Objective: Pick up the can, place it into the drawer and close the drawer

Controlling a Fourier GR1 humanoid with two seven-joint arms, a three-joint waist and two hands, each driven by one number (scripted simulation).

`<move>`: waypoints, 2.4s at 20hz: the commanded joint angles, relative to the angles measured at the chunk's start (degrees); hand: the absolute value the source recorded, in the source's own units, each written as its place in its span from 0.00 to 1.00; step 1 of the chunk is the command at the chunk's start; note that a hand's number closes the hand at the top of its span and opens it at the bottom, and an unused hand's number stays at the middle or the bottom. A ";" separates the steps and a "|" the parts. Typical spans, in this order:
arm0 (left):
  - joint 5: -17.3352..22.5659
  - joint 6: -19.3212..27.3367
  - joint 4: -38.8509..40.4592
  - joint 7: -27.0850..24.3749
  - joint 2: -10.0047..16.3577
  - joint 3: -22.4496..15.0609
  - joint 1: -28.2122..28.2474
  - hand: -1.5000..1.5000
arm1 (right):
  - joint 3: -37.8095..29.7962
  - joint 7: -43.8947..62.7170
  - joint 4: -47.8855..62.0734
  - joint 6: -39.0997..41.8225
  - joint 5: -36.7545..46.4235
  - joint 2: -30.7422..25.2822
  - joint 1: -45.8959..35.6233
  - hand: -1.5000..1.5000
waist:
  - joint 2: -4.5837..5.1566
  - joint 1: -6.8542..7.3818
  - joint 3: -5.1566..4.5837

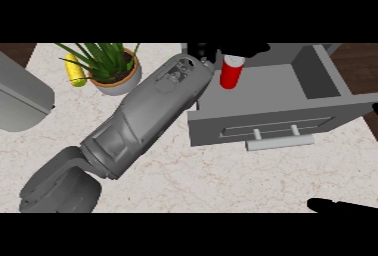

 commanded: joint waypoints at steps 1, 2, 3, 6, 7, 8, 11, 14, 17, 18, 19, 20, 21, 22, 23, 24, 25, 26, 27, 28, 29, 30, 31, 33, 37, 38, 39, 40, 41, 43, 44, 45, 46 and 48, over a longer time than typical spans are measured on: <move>2.12 1.46 -0.99 -0.78 0.00 0.99 -2.51 0.00 | 1.88 -1.65 1.09 -0.27 7.30 -2.74 -2.12 0.00 | 0.03 0.35 -0.01; 1.81 0.46 -1.06 -1.90 0.00 0.91 -1.67 0.00 | 3.76 -0.55 1.63 -1.27 11.06 -2.82 -3.75 0.00 | -0.19 1.94 -0.07; 2.16 1.07 -0.84 -2.49 0.00 0.72 -0.22 0.00 | 4.02 -0.17 0.84 -1.81 13.12 -3.30 -4.10 0.00 | -0.26 1.86 -0.08; 2.03 2.28 -0.41 -2.04 0.00 -0.04 -2.03 0.00 | 6.60 -2.77 5.02 -2.67 19.88 -4.69 -4.07 0.00 | -0.31 2.20 -0.01; 1.89 2.61 -0.95 -1.79 0.00 -0.54 -1.53 0.00 | 8.86 -3.21 6.22 -3.13 23.54 -5.17 -4.63 0.00 | -0.46 2.98 -0.03; 1.92 2.32 -0.38 -0.67 0.00 -0.16 -3.15 0.00 | 10.12 -3.59 6.83 -4.02 26.30 -5.12 -3.53 0.00 | -0.60 3.13 -0.03; 1.56 0.48 0.54 -0.61 0.00 0.36 -2.99 0.00 | 12.63 -0.16 10.84 -5.27 32.11 -4.98 -8.50 0.00 | -0.75 4.49 -0.08; 1.23 1.82 -2.47 0.09 0.00 0.37 -1.57 0.00 | 14.95 -3.61 17.74 -9.15 37.89 -4.81 -7.79 0.00 | -1.18 5.68 -0.06; 0.20 1.18 -2.50 0.41 1.16 1.19 -1.09 0.00 | 15.25 -2.82 22.64 -10.41 42.27 -5.70 -9.73 0.00 | -1.29 6.07 -0.08; -0.02 1.89 -3.44 3.51 1.53 0.85 -3.25 0.00 | 16.33 -2.01 23.92 -11.97 45.08 -5.14 -8.89 0.00 | -1.52 6.33 -0.07; -0.18 -0.65 -4.82 3.70 4.26 0.72 -0.54 0.00 | 18.13 1.68 24.01 -11.25 46.94 -3.09 -11.45 0.00 | -1.63 6.92 -0.12; -1.04 0.80 -6.32 4.75 3.29 -0.08 -0.02 0.00 | 16.91 -2.56 30.12 -17.10 46.68 -1.72 -11.32 0.00 | -1.64 7.17 -0.06; -1.34 0.31 -7.91 5.93 5.67 -0.21 0.71 0.00 | 14.07 -4.54 32.03 -18.82 45.09 -2.66 -11.84 0.00 | -1.76 7.43 -0.06; -2.51 3.29 -10.55 6.31 4.44 -1.01 2.25 0.00 | 16.37 -5.18 31.84 -20.77 46.27 -1.10 -8.59 0.00 | -1.92 7.19 -0.07; -2.93 1.24 -11.80 7.34 6.97 -1.12 3.05 0.00 | 15.29 -3.61 33.50 -20.56 46.21 -0.37 -12.22 0.00 | -1.87 7.33 -0.08; -2.74 0.96 -13.31 9.33 8.40 -1.27 3.14 0.00 | 14.29 -5.05 37.37 -23.00 46.02 0.01 -12.94 0.00 | -1.91 7.87 -0.06; -3.41 2.56 -12.29 9.66 6.81 -0.99 1.42 0.00 | 11.16 -6.36 42.62 -22.49 44.42 -1.58 -18.19 0.00 | -1.61 7.57 -0.03; -3.87 2.08 -17.23 11.45 9.92 -2.31 4.39 0.00 | 13.29 -5.94 41.85 -25.22 46.06 0.64 -14.50 0.00 | -2.06 8.26 -0.07; -4.08 2.64 -16.93 11.13 10.25 -1.52 3.91 0.00 | 11.08 -8.02 47.24 -26.82 45.60 -0.56 -17.39 0.00 | -1.77 8.17 -0.04; -4.95 3.52 -19.67 14.47 11.00 -2.52 3.82 0.00 | 13.21 -6.14 45.85 -26.15 47.54 0.74 -16.63 0.00 | -1.98 7.86 -0.07; -4.43 1.28 -20.10 12.40 13.13 -1.38 6.18 0.00 | 11.49 -6.38 49.77 -26.81 47.58 0.21 -20.52 0.00 | -1.73 8.24 -0.07; -5.92 4.38 -20.37 16.81 11.51 -3.03 2.57 0.00 | 10.89 -6.34 51.41 -28.03 47.47 0.88 -21.46 0.00 | -1.82 8.00 -0.03; -5.84 4.07 -23.93 16.75 12.66 -3.54 6.15 0.00 | 9.89 -7.71 53.32 -28.14 47.06 -0.45 -21.85 0.00 | -1.92 8.54 -0.05; -6.16 1.76 -25.88 16.52 16.82 -3.08 8.25 0.00 | 9.89 -8.43 56.35 -30.09 48.68 -0.53 -22.76 0.00 | -1.74 8.59 -0.06; -6.51 1.18 -30.15 19.08 19.38 -3.29 9.59 0.00 | 7.94 -7.50 64.04 -33.37 50.77 0.12 -28.63 0.00 | -1.54 9.32 -0.04; -6.45 1.45 -30.25 19.24 19.18 -2.62 8.88 0.00 | 9.61 -8.26 65.83 -37.81 53.58 1.64 -25.38 0.00 | -1.41 8.85 -0.01; -5.98 0.77 -30.63 19.47 19.82 -2.19 10.14 0.00 | 7.73 -7.40 68.00 -36.09 52.98 0.41 -29.97 0.00 | -1.25 9.27 -0.03; -6.13 -0.24 -31.25 20.12 21.88 -1.72 10.10 0.00 | 7.47 -8.09 68.58 -37.74 53.42 0.08 -29.02 0.00 | -1.34 8.81 -0.03; -6.49 0.48 -32.10 20.07 21.36 -2.28 11.27 0.00 | 5.78 -9.00 71.12 -36.60 51.77 -1.05 -33.38 0.00 | -1.20 9.43 -0.01; -6.26 -0.72 -34.67 20.50 23.05 -1.97 12.77 0.00 | 6.92 -6.13 74.12 -41.72 55.87 2.37 -34.08 0.00 | -1.12 9.72 -0.03; -6.43 -1.75 -35.64 21.20 25.22 -1.75 13.31 0.00 | 5.21 -8.05 75.89 -40.98 54.65 -0.42 -35.90 0.00 | -1.17 9.62 -0.03; -6.89 -0.63 -34.70 21.52 24.15 -1.73 12.94 0.00 | 4.96 -7.36 77.88 -43.77 55.45 0.98 -36.78 0.00 | -0.98 9.27 0.01; -6.65 -0.13 -37.24 22.89 23.84 -2.20 13.82 0.00 | 4.39 -8.02 78.88 -44.35 54.23 1.72 -38.01 0.00 | -1.16 9.68 0.02; -6.63 -1.61 -36.91 20.29 25.02 -0.74 16.07 0.00 | 2.42 -9.12 84.12 -45.59 53.89 0.07 -43.09 0.00 | -0.66 9.82 0.01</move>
